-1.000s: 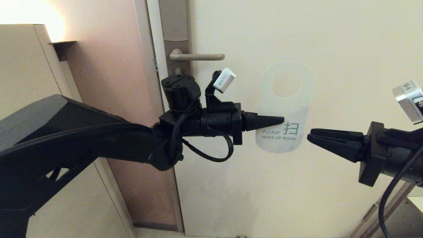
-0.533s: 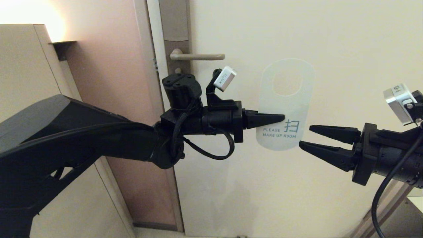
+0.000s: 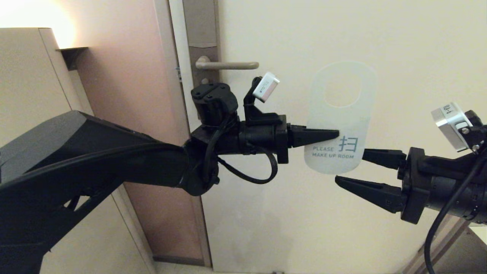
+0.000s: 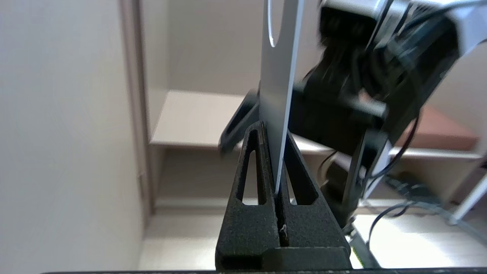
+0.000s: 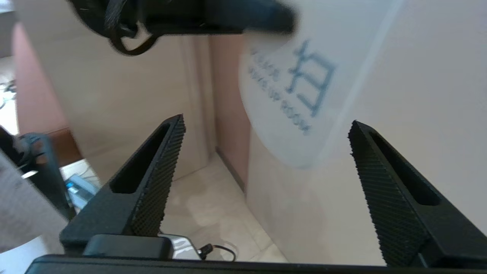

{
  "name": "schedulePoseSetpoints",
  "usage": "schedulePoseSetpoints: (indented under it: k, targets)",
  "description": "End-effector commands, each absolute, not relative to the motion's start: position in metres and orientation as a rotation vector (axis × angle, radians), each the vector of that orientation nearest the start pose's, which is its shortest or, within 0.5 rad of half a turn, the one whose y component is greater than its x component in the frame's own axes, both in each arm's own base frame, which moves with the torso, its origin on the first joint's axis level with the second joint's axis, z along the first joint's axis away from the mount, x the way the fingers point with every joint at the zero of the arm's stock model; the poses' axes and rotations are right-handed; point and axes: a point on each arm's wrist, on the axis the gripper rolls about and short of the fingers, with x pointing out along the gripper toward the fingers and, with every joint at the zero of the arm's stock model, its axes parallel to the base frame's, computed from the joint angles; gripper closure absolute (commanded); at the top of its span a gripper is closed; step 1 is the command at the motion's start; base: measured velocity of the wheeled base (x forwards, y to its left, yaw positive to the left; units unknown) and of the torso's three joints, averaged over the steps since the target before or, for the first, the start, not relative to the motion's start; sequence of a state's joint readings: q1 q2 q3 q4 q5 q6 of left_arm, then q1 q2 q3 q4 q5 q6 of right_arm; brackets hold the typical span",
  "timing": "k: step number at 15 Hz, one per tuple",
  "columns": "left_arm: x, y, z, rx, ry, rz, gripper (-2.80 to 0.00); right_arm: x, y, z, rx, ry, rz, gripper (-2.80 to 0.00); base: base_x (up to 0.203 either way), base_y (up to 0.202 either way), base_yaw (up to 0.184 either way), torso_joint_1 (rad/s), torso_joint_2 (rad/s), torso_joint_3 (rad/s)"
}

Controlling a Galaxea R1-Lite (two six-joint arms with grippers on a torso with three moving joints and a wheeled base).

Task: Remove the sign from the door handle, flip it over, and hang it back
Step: Hand it to the other hand

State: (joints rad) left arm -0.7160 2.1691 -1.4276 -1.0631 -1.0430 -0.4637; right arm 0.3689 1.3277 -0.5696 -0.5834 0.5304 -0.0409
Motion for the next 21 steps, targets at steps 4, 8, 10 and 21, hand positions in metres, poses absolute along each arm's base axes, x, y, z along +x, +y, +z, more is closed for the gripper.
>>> schedulePoseSetpoints:
  k: [4, 8, 10, 21]
  targets:
    - [0.311, -0.315, 0.219, -0.38, -0.003, -1.867, 0.0, 0.181, 0.089, 0.211, -0.026, 0.144, 0.951, -2.8, 0.0, 0.0, 0.0, 0.0, 0.0, 0.0]
    - [0.31, -0.318, 0.214, -0.386, 0.001, -1.882, 0.0, 0.179, 0.088, 0.211, -0.026, 0.143, 0.951, -2.8, 0.0, 0.0, 0.0, 0.0, 0.0, 0.0]
    - [0.309, -0.318, 0.211, -0.388, 0.011, -1.881, 0.0, 0.179, 0.088, 0.214, -0.01, 0.14, 0.949, -2.8, 0.0, 0.0, 0.0, 0.0, 0.0, 0.0]
    - [0.3, -0.318, 0.212, -0.393, 0.024, -1.89, 0.0, 0.173, 0.088, 0.222, 0.005, 0.111, 0.96, -2.8, 0.0, 0.0, 0.0, 0.0, 0.0, 0.0]
